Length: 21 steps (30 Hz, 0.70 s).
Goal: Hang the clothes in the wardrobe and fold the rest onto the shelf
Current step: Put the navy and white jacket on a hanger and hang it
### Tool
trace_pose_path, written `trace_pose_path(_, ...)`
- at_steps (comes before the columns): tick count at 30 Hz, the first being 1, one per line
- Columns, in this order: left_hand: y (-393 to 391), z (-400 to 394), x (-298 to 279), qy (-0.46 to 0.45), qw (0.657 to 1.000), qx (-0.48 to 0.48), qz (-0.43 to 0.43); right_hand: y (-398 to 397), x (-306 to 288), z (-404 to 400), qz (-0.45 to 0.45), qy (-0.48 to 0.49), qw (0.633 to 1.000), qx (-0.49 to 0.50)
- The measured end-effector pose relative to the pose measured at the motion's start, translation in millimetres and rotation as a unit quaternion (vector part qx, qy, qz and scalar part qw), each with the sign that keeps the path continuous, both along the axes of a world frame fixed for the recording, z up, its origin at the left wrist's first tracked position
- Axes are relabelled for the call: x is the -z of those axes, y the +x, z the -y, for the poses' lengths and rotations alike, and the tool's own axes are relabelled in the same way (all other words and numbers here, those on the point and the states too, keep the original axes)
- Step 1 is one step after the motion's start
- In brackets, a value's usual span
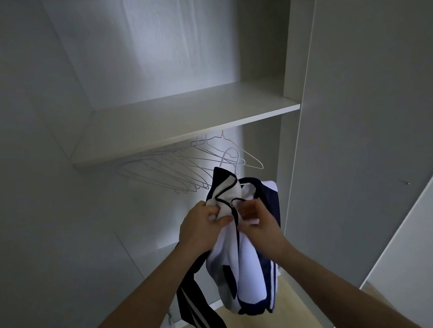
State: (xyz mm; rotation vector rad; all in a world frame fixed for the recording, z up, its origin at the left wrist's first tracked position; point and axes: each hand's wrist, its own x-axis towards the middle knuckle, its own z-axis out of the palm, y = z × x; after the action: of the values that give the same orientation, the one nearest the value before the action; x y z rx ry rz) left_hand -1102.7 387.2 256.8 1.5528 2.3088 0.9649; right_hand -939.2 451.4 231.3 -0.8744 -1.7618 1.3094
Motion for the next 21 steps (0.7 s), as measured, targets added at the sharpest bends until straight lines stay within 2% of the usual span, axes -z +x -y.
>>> trace_pose_path(2, 1.7, -0.9, 2.6, 0.011, 0.999, 0.005, 0.037, -2.2, 15.2, 6.2, 0.034, 0.031, 0.999, -0.005)
trace_pose_path(8, -1.7, 7.2, 1.4, 0.05, 0.984, 0.018, 0.17, -2.7, 22.7, 5.9, 0.024, 0.018, 0.999, 0.013)
trace_pose_path(14, -0.8, 13.4, 4.1, 0.083, 0.982, 0.062, 0.16, 9.0, 42.7, 7.4, 0.093, 0.113, 0.989, 0.001)
trace_pose_path(21, 11.1, 13.1, -6.4, 0.006, 0.998, 0.039, 0.055, 2.7, 38.3, -1.8, 0.141, 0.24, 0.96, 0.021)
